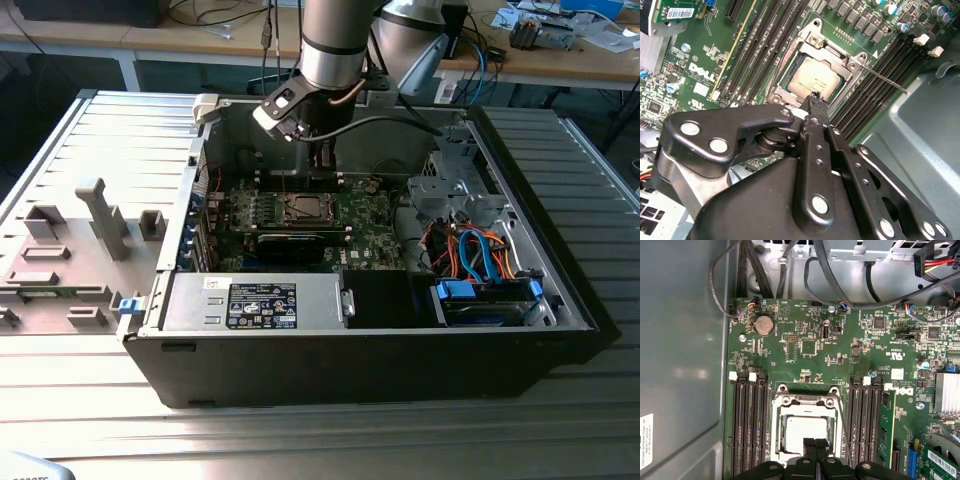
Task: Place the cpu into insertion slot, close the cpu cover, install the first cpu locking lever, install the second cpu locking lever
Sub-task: 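Install the first cpu locking lever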
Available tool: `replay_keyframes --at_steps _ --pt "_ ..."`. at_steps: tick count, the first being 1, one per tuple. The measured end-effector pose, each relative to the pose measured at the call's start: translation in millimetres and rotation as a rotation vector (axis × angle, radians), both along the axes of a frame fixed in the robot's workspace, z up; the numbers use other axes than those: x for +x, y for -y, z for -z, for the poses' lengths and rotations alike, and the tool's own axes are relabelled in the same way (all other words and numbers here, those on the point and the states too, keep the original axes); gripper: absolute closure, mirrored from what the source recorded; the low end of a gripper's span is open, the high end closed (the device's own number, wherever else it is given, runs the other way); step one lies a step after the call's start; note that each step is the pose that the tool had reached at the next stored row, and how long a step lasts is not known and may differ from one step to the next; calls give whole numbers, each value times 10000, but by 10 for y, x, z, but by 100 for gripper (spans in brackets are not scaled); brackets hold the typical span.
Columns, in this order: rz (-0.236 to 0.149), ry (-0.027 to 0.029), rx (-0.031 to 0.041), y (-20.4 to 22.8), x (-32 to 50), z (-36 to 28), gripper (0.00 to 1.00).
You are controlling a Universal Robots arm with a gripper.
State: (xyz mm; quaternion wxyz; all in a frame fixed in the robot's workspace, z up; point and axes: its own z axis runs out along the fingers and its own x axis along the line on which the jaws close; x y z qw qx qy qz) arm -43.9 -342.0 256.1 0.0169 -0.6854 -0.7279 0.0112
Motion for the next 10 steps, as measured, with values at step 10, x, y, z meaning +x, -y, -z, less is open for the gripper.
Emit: replay_keyframes --at_steps 10 --pt "-413 0 0 0 0 0 89"
